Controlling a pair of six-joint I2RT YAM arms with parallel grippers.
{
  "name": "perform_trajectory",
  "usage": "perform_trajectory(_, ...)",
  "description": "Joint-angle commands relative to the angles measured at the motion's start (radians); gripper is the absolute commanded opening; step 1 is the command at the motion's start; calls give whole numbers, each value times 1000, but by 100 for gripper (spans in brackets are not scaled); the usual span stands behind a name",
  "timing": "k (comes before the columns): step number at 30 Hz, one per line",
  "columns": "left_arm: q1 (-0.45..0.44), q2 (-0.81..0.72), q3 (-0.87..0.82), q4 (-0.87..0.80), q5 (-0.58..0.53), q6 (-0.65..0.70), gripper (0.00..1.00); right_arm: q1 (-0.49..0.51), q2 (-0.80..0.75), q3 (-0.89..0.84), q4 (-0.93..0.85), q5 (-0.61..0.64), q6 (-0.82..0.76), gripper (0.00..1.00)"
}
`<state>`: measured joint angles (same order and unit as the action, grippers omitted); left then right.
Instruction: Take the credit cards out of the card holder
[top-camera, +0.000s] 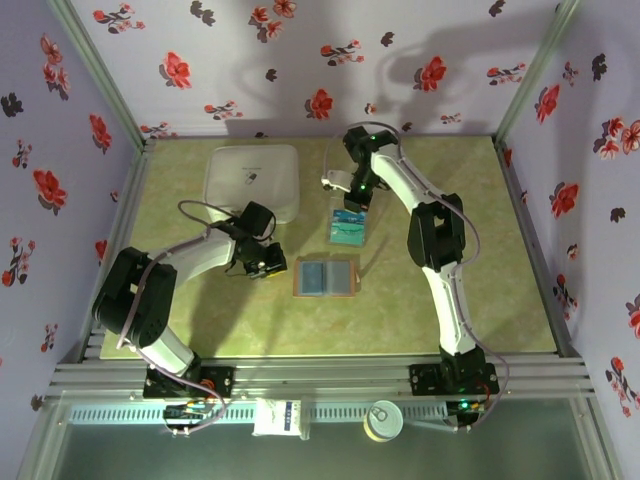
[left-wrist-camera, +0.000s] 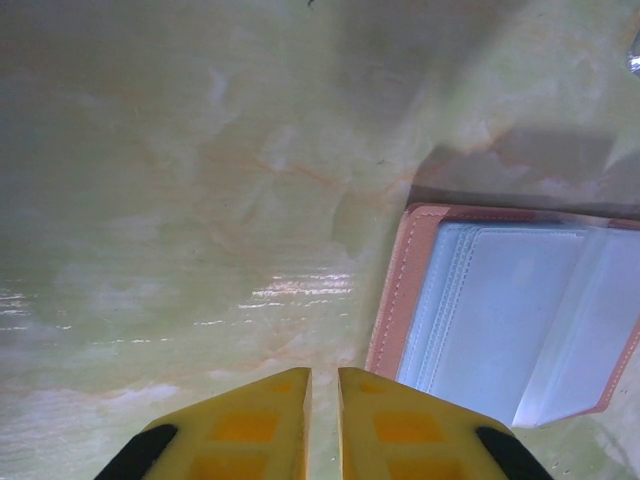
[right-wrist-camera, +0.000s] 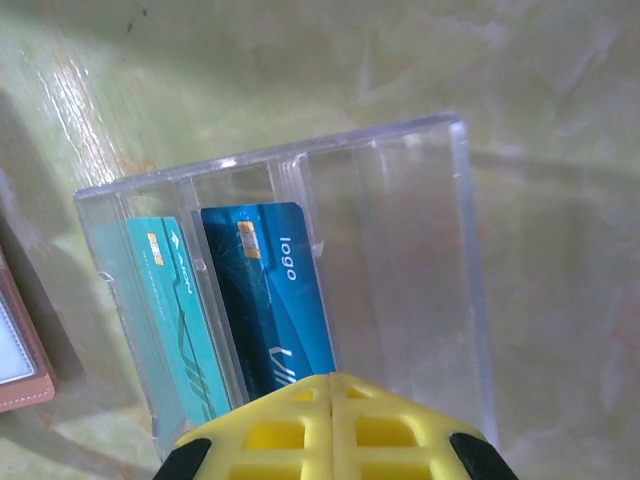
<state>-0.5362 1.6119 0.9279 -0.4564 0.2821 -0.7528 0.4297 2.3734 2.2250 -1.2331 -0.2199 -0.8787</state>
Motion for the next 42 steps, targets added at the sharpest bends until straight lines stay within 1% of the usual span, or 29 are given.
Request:
perform_trajectory(1,8,5,-12,11,19,-2,14,-5,-19,-33,21,10,25,0)
perform_trajectory(6,9,6,-15,15,23,-5,14,-5,-19,-57,21,-5,24,0)
perform_trajectory(13,8,4,-14,16,24,-5,14,-5,-40,-41,21,-10,25,0)
perform_trajectory(18,8,-1,-17,21,25,-8,14,-4,-84,-41,43,-13,77,6)
perform_trajectory(19,8,-1,-16,22,26,-8,14,-5,-97,-49,54,-11,96,9)
perform_trajectory(22,8,2,-13,33,28,-8,14,-5,-152,-107,118,0,171,13)
perform_trajectory(27,8,19,-2,41,24,-2,14,6,-281,-290,286,6,374,19)
perform_trajectory(30,8,15,-6,44,20,2,13,32,-372,-427,407,18,554,20)
perform_trajectory(33,8,13,-17,56,25,4,13,80,-466,-588,548,68,764,23)
perform_trajectory(38,0,18,-35,83,47,10,12,176,-608,-825,711,130,1083,22)
perform_trajectory(40,-6,25,-37,85,54,10,11,212,-649,-904,759,144,1228,20)
perform_trajectory(42,-15,22,-42,85,55,12,10,244,-676,-966,798,106,1328,19)
